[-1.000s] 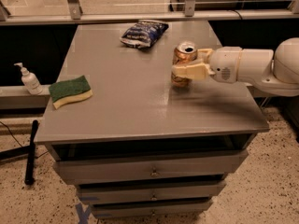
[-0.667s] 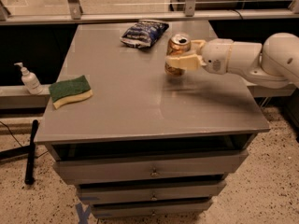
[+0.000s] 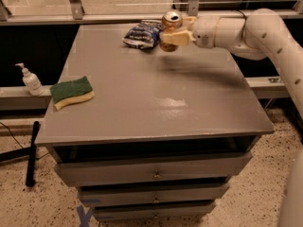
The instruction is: Move orange can near blue chip bag
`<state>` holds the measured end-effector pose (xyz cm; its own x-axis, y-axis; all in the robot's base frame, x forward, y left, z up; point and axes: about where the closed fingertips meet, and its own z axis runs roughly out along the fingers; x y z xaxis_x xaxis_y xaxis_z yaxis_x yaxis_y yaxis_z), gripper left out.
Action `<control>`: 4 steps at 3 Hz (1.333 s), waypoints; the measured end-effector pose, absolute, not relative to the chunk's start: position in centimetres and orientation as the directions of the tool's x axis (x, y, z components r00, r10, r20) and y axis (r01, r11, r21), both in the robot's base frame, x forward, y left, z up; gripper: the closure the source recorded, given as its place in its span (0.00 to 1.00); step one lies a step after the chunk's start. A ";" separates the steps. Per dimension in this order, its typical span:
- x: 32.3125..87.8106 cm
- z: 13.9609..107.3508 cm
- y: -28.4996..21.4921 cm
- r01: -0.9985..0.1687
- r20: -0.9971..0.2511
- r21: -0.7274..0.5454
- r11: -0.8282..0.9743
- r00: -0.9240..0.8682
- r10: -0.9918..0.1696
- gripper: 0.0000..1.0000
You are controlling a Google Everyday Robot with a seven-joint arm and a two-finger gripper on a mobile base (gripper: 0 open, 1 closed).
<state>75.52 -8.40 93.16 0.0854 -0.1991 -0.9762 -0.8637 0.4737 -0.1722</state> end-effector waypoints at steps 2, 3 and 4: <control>81.8 93.6 -9.4 -0.837 -0.954 -0.234 0.494 0.100 -0.282 1.00; 82.9 92.1 -9.1 -0.849 -0.945 -0.213 0.483 0.054 -0.322 1.00; 82.9 90.0 -8.6 -0.874 -0.939 -0.151 0.461 -0.020 -0.344 1.00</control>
Offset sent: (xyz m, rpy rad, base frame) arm 0.1012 -0.0245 0.0075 -0.1338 -0.0289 -0.0717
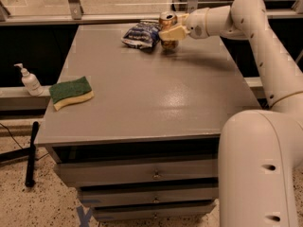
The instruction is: Move orange can near blue chip bag
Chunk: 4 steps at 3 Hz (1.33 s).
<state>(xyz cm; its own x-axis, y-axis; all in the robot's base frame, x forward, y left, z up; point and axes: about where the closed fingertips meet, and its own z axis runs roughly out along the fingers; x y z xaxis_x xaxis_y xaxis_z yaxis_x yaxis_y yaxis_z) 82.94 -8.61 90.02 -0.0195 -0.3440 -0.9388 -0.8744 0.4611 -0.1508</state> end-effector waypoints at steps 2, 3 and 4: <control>82.6 88.5 -7.4 -0.905 -0.950 -0.016 0.426 -0.119 -0.290 0.59; 82.6 88.3 -6.8 -0.911 -0.953 0.023 0.412 -0.145 -0.267 0.36; 82.6 88.1 -6.8 -0.912 -0.953 0.044 0.408 -0.160 -0.255 0.13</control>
Offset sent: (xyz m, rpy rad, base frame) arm 0.0107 0.0049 -0.0058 0.1040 0.1694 0.0646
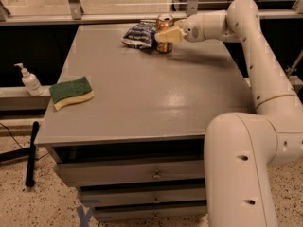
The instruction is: Move orange can near blue chip bag
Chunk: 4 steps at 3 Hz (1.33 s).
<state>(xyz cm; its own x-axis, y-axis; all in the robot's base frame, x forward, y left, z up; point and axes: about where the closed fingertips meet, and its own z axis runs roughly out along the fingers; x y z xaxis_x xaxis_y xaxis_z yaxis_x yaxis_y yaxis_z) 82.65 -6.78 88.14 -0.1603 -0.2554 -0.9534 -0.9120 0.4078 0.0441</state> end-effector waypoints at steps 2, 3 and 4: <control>82.4 88.3 -7.7 -0.909 -0.955 0.064 0.412 -0.176 -0.240 0.00; 81.7 89.1 -10.4 -0.898 -0.962 0.069 0.434 -0.175 -0.208 0.00; 80.0 91.0 -15.5 -0.870 -0.978 0.078 0.487 -0.162 -0.132 0.00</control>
Offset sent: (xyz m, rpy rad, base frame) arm -0.0043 -0.0274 0.0092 0.0276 0.0183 -0.0187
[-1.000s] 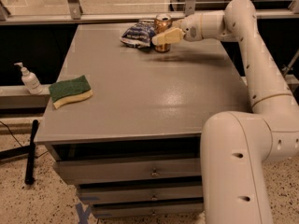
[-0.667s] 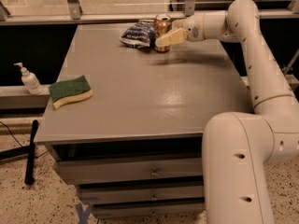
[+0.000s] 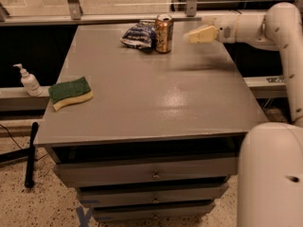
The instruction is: Move orange can near blue chip bag
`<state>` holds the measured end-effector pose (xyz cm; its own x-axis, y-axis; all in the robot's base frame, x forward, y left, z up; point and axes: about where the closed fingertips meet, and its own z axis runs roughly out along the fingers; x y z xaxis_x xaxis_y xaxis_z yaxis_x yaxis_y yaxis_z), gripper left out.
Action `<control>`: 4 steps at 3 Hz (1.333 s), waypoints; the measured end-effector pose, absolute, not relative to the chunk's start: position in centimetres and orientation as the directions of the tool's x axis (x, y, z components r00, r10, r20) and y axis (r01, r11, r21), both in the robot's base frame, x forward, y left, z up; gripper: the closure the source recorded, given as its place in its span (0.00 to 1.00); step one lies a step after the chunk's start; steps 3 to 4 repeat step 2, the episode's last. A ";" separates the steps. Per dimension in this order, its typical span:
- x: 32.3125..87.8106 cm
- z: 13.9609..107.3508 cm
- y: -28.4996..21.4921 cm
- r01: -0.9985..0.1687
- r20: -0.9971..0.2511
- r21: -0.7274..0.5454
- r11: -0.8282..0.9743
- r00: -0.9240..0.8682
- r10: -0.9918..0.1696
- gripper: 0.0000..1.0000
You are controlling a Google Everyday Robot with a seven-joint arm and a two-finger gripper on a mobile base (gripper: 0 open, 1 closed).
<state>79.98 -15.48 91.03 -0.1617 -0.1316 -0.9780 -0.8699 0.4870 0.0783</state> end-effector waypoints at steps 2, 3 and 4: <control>74.4 91.4 -21.9 -0.821 -0.978 0.151 0.551 -0.205 -0.037 0.00; 74.4 91.4 -21.9 -0.821 -0.978 0.151 0.551 -0.205 -0.037 0.00; 74.4 91.4 -21.9 -0.821 -0.978 0.151 0.551 -0.205 -0.037 0.00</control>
Offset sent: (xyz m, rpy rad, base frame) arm -0.0300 -0.0449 0.0232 0.0608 -0.0156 -0.0643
